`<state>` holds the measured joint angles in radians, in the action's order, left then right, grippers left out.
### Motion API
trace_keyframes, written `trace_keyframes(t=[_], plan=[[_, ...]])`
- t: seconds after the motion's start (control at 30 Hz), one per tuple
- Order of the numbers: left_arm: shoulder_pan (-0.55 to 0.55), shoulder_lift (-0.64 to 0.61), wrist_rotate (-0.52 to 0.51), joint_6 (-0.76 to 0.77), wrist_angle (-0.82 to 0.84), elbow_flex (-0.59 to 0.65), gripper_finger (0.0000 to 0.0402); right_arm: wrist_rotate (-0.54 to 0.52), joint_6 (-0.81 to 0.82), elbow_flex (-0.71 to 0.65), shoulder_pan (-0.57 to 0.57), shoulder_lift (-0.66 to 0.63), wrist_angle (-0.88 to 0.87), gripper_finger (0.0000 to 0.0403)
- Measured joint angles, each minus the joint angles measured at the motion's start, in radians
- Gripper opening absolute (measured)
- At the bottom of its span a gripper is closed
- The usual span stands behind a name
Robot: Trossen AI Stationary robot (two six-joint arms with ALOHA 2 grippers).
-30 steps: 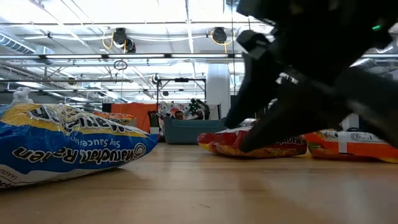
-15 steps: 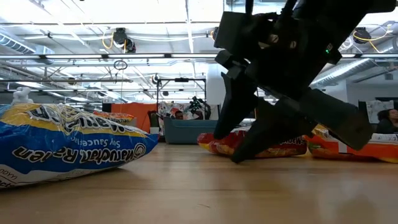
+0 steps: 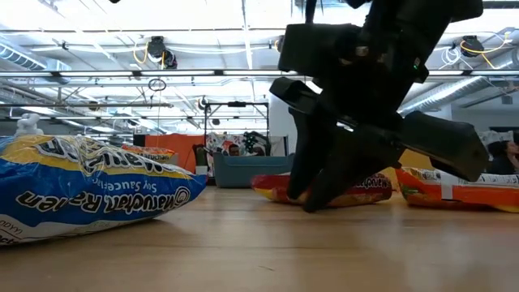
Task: Sort Maruchan noodles
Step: Put the bottom red noodle pack into the blue bin
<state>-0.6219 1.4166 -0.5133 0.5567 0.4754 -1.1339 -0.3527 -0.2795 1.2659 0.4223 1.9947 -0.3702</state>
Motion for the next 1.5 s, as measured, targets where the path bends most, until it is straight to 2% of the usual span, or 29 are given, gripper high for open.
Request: trace_keyframes(t=[0.27,0.47,0.63,0.87,1.0,1.17,1.5], plan=[[0.023,0.000,0.029,-0.088,0.000,0.000,0.0271,0.023,-0.045,-0.002,-0.010,0.002,-0.013,0.0006],[0.055,0.000,0.066,-0.187,0.002,0.000,0.0271,0.018,-0.065,-0.006,-0.015,-0.023,-0.017,0.0002],[0.086,0.000,0.075,-0.293,0.029,0.000,0.0271,0.014,-0.075,-0.006,-0.027,-0.107,-0.032,0.0001],[0.125,-0.002,0.083,-0.375,0.095,0.000,0.0271,0.014,0.025,-0.005,-0.031,-0.225,-0.095,0.0002],[0.157,-0.002,0.115,-0.403,0.125,0.000,0.0271,0.015,0.114,-0.004,-0.030,-0.261,-0.192,0.0017],[0.200,-0.002,0.141,-0.465,0.126,0.000,0.0271,0.042,0.120,-0.006,-0.022,-0.254,-0.275,0.0068],[0.302,-0.002,0.197,-0.551,0.119,0.000,0.0271,0.113,-0.159,-0.166,-0.038,-0.252,-0.036,0.0177]])
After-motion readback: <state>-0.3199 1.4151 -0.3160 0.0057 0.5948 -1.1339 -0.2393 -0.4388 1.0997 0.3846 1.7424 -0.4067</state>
